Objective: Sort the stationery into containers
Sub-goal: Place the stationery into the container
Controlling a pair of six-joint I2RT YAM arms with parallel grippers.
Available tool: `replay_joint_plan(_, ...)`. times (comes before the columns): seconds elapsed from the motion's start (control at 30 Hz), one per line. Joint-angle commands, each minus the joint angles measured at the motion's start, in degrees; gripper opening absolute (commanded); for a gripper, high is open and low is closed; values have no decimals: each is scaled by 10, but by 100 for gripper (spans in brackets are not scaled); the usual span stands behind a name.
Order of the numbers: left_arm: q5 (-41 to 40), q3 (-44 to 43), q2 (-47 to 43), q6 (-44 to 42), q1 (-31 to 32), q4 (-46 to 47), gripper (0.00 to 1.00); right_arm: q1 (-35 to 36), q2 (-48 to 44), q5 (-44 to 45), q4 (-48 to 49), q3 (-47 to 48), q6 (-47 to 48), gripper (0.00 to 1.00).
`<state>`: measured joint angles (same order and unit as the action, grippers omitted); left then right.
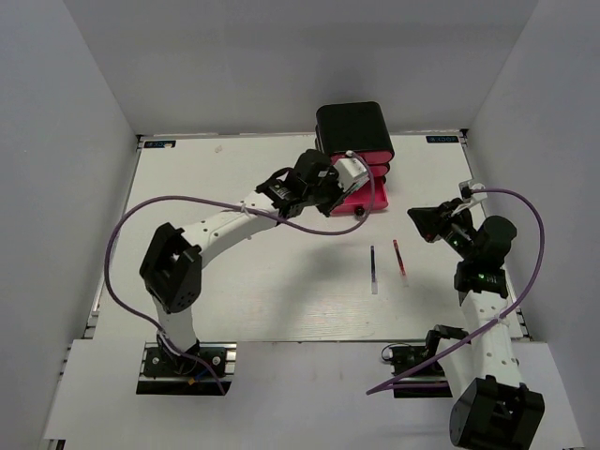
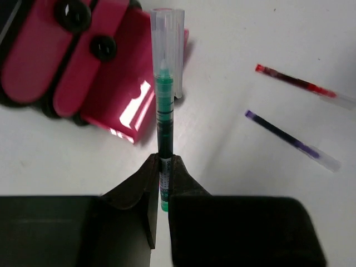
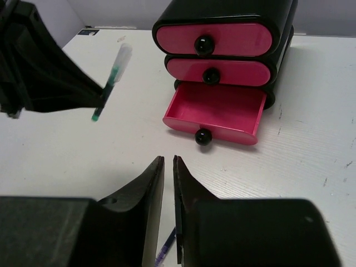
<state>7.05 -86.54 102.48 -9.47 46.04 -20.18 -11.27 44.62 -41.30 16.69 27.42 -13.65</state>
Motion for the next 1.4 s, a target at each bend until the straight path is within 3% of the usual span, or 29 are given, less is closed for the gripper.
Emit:
replay_joint_plan(0.0,46,-34,42,-170,2,64,0,-9,-1,-11,28,-3,9,18)
replay_joint_plan(0.17,31,-57,109,-216,2,147,0,-20,-7,-6,36,-5,8,20)
replay_joint_plan(0.4,-16,-89,176,-216,-3,241,0,-33,0,-19,59,-14,1,26)
replay_joint_plan(0.57,-34,-122,219,-228,-9,248,1,-45,2,-19,60,-15,-1,29)
replay_joint_plan(0.73,-63,-128,237,-233,-9,261,12,-56,6,-25,64,-16,-7,34)
replay_joint_plan(0.87,-80,-134,255,-233,-9,251,13,-64,4,-31,66,-18,-7,38)
replay_joint_plan(1.0,-80,-129,249,-233,-9,243,25,-74,8,-41,69,-20,-11,43)
replay_joint_plan(1.03,-85,-123,249,-233,-9,243,30,-75,8,-41,68,-21,-11,43)
replay_joint_plan(1.07,-85,-123,244,-227,-9,243,41,-78,12,-42,71,-21,-14,45)
replay_joint_plan(1.2,-91,-123,219,-213,-3,238,55,-81,32,-66,77,-26,-26,53)
replay_joint_plan(1.27,-91,-123,207,-207,-3,238,56,-81,40,-81,71,-24,-17,60)
replay_joint_plan(1.37,-85,-100,168,-199,2,244,58,-78,49,-85,41,-13,16,61)
